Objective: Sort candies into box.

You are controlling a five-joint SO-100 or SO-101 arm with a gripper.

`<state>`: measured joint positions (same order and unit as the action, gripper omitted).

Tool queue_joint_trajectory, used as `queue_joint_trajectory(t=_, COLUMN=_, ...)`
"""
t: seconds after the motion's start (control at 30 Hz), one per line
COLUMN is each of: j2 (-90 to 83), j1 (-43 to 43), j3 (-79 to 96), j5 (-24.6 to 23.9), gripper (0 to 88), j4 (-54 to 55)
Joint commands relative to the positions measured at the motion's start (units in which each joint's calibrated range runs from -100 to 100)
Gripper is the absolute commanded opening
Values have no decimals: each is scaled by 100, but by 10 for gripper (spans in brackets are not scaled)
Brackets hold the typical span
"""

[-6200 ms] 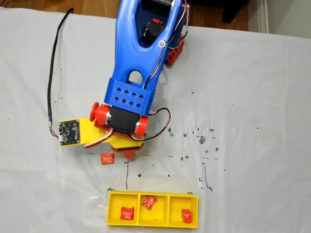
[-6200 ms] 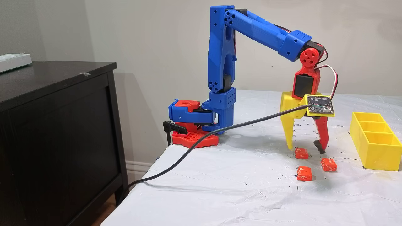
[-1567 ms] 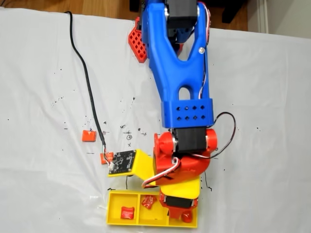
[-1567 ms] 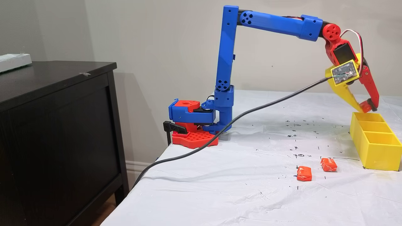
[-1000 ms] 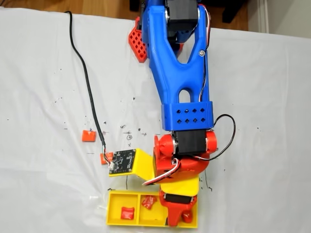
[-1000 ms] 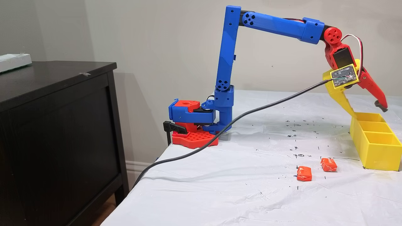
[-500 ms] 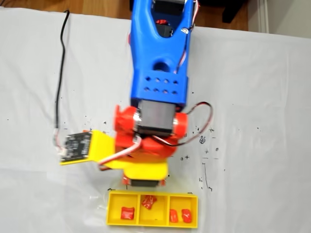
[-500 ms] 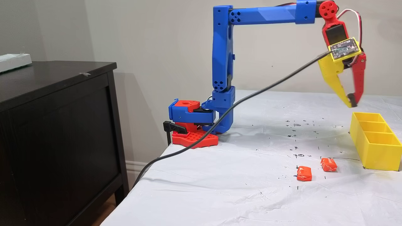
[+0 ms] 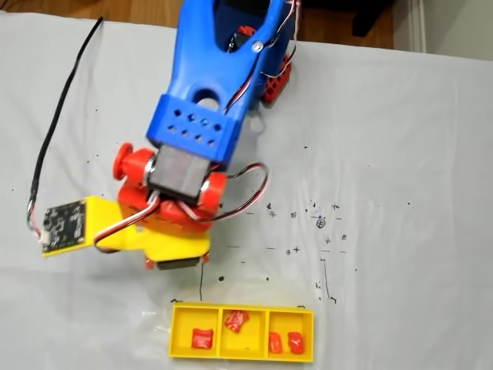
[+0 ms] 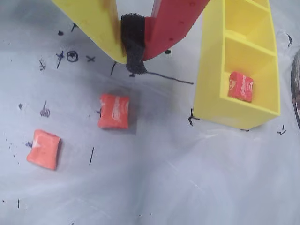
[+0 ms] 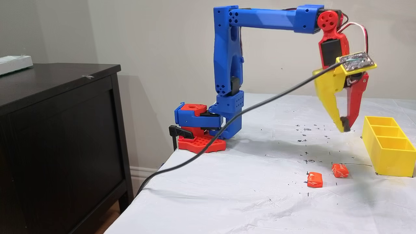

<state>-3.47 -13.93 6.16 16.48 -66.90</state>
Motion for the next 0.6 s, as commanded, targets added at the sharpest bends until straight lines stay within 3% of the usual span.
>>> queue_joint_trajectory(t=0.0, j2=347, j1=-265, j3=-402, j5=230, gripper=6, j4=14)
queue_joint_trajectory(t=0.33, j2=771, j1=-256, j3=-766, j5=718, gripper=37, j4=-215)
queue_joint_trajectory(t=0.43, j2=805, j1=-256, j3=-839, j5=757, gripper=81, j4=-223)
queue_joint_trajectory(t=0.57, j2=958, j1=-256, j3=-921, j5=752, gripper=209, j4=-240)
